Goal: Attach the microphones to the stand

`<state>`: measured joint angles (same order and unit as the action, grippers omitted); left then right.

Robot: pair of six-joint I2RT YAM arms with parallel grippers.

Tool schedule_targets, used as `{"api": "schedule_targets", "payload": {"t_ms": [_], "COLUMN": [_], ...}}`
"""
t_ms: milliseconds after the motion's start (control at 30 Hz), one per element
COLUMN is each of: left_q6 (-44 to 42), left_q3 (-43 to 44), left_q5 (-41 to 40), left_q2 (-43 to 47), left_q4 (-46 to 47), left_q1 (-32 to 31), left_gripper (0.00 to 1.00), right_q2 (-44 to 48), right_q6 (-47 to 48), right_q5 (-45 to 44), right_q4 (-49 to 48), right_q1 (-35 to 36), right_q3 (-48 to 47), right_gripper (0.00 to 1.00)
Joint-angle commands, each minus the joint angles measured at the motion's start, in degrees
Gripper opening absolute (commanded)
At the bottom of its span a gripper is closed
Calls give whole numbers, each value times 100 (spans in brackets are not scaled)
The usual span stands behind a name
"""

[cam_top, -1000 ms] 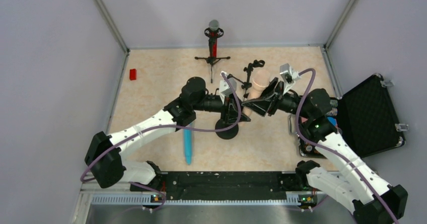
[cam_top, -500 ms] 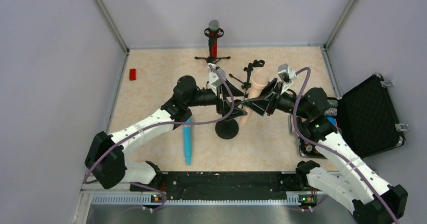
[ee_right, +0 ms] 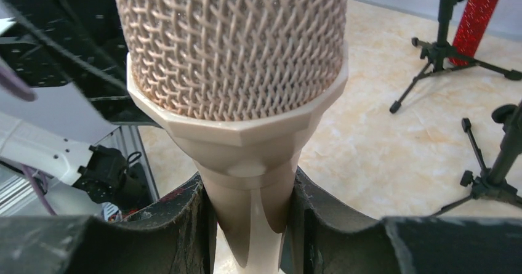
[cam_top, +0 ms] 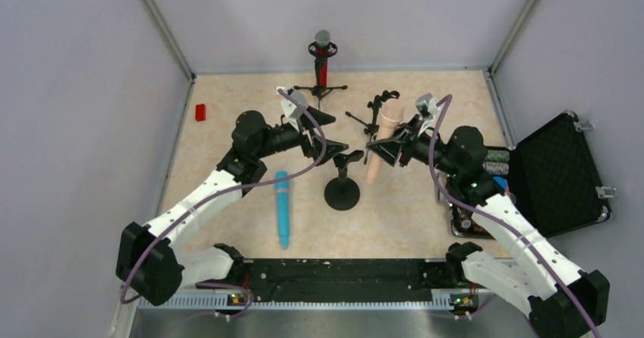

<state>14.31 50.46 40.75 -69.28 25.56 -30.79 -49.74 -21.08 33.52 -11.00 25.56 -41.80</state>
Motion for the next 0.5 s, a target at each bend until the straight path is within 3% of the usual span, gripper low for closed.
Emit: {"api": "schedule_targets", "payload": {"t_ms": [0, 233, 467], "left_q6": [-1081, -1850, -2315], "left_q3": [37, -187, -153], "left_q5": [-235, 100, 28], "left_q2": [308, 161, -190], "left_q4": [-704, -914, -1177], "left_q1": [2, -118, -489], "left_gripper": [99, 99, 99], "right_q2": [-302, -521, -591], "right_q6": [-34, 94, 243], "right_q5": [-295, -1321, -1625], "right_q4": [-71, 314, 320], "right_q1": [-156, -165, -165], "right_q3": [-233, -406, -428], "right_gripper": [0, 0, 0]}}
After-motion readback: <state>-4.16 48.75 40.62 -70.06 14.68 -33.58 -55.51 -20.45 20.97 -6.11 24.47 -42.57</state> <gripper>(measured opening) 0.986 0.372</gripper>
